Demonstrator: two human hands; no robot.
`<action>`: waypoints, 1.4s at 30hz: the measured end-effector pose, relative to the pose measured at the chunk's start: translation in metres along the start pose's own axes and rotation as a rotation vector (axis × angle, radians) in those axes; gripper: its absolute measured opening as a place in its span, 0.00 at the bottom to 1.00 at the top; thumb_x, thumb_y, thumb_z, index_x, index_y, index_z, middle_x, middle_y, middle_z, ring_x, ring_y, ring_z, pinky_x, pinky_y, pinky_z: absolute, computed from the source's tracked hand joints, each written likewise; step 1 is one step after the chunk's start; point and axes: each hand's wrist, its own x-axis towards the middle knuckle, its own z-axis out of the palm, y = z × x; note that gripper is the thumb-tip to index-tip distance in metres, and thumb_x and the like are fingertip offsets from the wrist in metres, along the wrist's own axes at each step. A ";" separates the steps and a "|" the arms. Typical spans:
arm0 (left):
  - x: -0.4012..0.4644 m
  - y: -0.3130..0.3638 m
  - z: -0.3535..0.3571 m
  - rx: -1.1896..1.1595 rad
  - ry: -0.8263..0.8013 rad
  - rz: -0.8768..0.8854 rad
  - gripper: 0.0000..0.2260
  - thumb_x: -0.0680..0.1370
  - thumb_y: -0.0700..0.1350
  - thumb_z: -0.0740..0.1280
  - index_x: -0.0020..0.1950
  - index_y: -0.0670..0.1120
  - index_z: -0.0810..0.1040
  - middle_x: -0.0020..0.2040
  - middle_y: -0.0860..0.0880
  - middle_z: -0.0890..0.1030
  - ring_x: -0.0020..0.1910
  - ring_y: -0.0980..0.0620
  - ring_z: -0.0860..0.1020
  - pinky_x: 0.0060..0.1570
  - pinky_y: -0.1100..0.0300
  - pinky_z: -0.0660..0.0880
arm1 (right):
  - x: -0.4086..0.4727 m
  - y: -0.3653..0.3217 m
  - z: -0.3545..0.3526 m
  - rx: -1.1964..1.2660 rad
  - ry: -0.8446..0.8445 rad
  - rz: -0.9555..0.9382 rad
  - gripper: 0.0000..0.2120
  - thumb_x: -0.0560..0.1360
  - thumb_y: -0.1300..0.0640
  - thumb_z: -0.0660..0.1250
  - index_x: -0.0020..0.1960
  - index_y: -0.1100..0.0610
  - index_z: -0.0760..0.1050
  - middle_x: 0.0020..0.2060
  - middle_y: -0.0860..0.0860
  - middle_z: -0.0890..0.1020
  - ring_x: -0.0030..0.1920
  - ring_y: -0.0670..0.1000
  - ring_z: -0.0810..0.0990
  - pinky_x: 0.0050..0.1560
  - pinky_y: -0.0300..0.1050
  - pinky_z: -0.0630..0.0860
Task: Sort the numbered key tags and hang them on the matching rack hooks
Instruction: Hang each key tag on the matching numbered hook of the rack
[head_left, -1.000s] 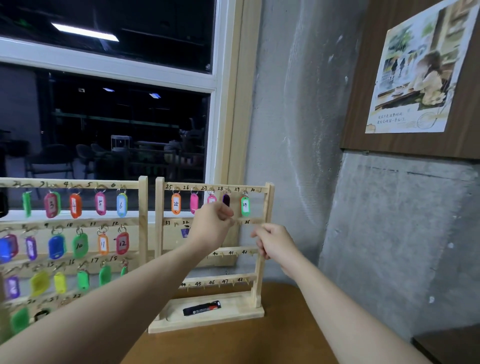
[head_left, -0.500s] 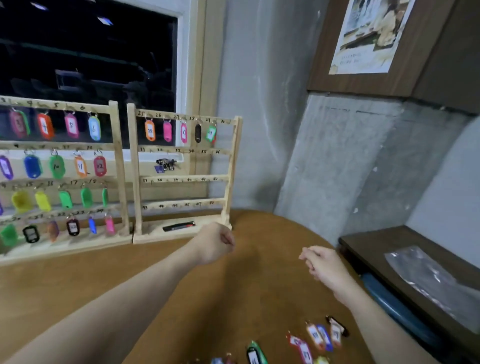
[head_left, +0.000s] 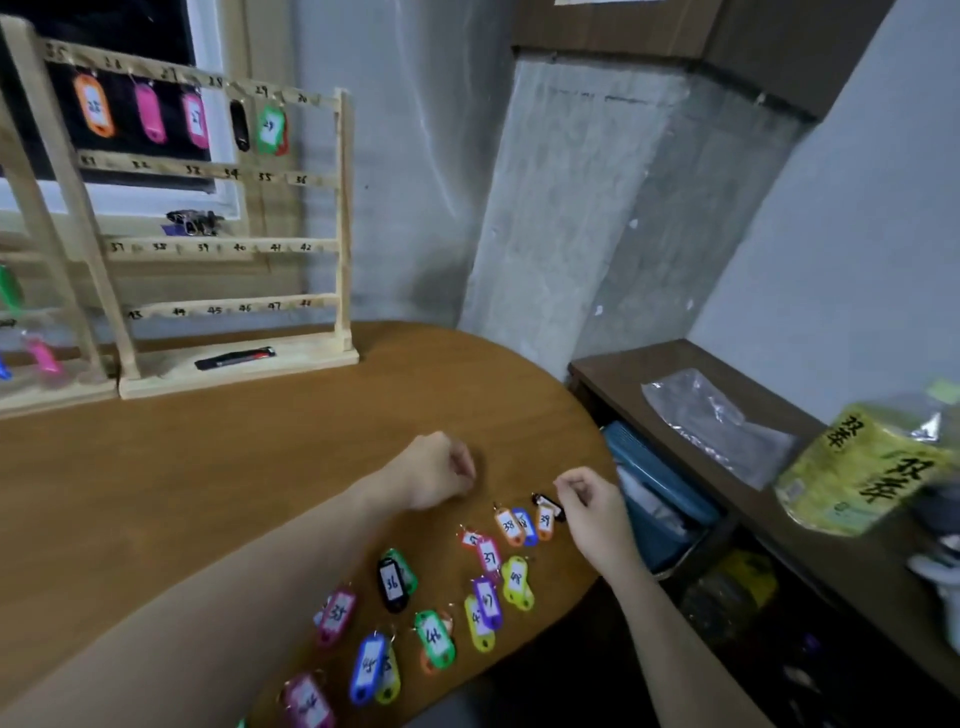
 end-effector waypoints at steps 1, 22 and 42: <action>0.003 0.002 0.007 -0.010 -0.012 0.006 0.05 0.75 0.42 0.72 0.43 0.52 0.83 0.39 0.56 0.81 0.47 0.55 0.80 0.46 0.67 0.72 | -0.001 0.002 0.001 -0.006 0.007 -0.002 0.07 0.80 0.60 0.66 0.47 0.51 0.80 0.43 0.48 0.83 0.46 0.45 0.81 0.44 0.36 0.74; -0.127 -0.072 -0.081 0.017 0.316 -0.117 0.04 0.79 0.44 0.69 0.46 0.50 0.83 0.42 0.55 0.83 0.42 0.58 0.78 0.44 0.65 0.69 | -0.055 -0.093 0.067 0.150 -0.168 -0.231 0.08 0.80 0.59 0.66 0.46 0.50 0.82 0.42 0.47 0.84 0.44 0.44 0.81 0.44 0.34 0.74; -0.376 -0.163 -0.060 -0.051 0.681 -0.546 0.05 0.75 0.51 0.75 0.47 0.53 0.83 0.40 0.56 0.82 0.39 0.62 0.78 0.36 0.73 0.69 | -0.217 -0.209 0.248 -0.340 -0.759 -0.679 0.05 0.78 0.46 0.69 0.48 0.46 0.78 0.37 0.43 0.73 0.50 0.47 0.72 0.52 0.46 0.72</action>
